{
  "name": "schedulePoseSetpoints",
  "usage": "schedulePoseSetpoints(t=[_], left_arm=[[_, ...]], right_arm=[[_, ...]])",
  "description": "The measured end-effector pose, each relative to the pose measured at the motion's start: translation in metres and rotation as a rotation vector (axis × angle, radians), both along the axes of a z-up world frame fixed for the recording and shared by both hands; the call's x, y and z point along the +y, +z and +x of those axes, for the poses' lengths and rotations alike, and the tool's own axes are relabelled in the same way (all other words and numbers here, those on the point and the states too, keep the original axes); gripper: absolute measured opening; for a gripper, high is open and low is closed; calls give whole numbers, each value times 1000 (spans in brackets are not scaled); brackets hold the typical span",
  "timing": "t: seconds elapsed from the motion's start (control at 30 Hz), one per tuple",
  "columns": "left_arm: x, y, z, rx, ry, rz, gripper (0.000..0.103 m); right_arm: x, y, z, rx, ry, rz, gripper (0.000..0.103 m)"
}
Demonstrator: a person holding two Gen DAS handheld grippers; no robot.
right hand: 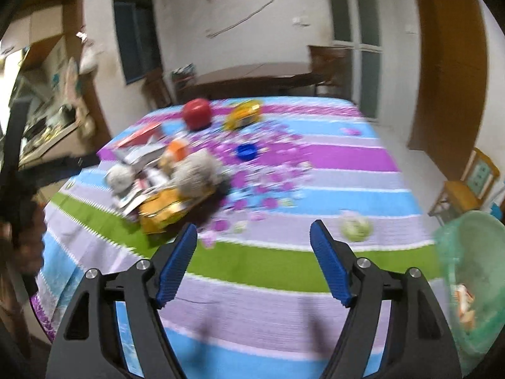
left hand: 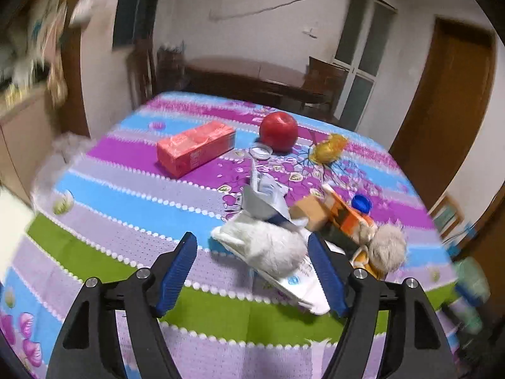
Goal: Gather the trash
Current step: 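Return both grippers to the table and grasp the white plastic bag with the left gripper, then grasp the orange-white paper wrapper with the right gripper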
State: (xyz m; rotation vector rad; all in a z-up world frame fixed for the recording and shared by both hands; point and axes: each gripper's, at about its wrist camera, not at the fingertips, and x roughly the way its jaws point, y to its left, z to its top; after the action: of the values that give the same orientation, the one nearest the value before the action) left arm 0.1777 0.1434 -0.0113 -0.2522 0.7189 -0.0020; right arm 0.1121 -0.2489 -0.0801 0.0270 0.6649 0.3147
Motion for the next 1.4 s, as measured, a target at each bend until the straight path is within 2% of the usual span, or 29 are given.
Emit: schedulePoseSetpoints(t=[0.03, 0.07, 0.13, 0.17, 0.27, 0.33, 0.4, 0.43, 0.47, 0.57, 0.77, 0.9, 0.97, 1.1, 1.13, 1.2, 1.23, 1.27, 1.3, 1.4], left_arm=[[4, 3, 7, 3, -30, -23, 74], [5, 8, 16, -3, -52, -14, 74], [-2, 15, 42, -10, -41, 96, 77], [-6, 16, 56, 2, -60, 124, 77], [-21, 3, 100, 105, -148, 163, 80], [-28, -17, 125, 200, -130, 230, 80], [-27, -35, 135, 265, -130, 244, 68], [-25, -45, 136, 300, -162, 212, 49], [-22, -48, 132, 304, -168, 169, 48], [-11, -42, 110, 244, -166, 125, 46], [15, -14, 23, 79, -170, 136, 46], [32, 1, -20, 15, -148, 116, 46], [40, 5, -39, -15, -120, 124, 46], [57, 14, -71, -66, -85, 111, 46], [61, 14, -77, -69, -82, 99, 46], [67, 15, -87, -66, -76, 78, 46], [68, 15, -88, -65, -75, 79, 46], [69, 14, -90, -64, -72, 83, 46], [68, 14, -91, -62, -64, 90, 46], [62, 14, -88, -71, -65, 84, 46]], right_arm=[[6, -1, -1, 4, 10, -2, 71], [12, -2, -1, 9, 18, -2, 71], [23, -5, -1, 27, 37, 9, 71], [24, -6, -1, 30, 41, 11, 71], [28, -7, -2, 32, 39, -1, 71], [25, -7, -2, 36, 30, 1, 71], [19, -6, -1, 36, 22, 8, 71], [18, -5, 0, 35, 20, 7, 71], [16, -4, 0, 31, 18, 2, 71], [15, 0, 3, 19, 29, -8, 71], [36, 22, 5, -73, 118, -61, 71], [71, 42, 25, -132, 225, -127, 71], [90, 43, 45, -120, 260, -189, 71], [123, 29, 101, -28, 287, -296, 70], [126, 25, 109, -12, 285, -308, 66], [132, 10, 129, 54, 281, -329, 48], [133, 4, 136, 88, 272, -335, 44], [133, -3, 142, 119, 257, -339, 34], [130, -8, 148, 154, 249, -319, 13], [117, -2, 138, 139, 256, -231, 10]])
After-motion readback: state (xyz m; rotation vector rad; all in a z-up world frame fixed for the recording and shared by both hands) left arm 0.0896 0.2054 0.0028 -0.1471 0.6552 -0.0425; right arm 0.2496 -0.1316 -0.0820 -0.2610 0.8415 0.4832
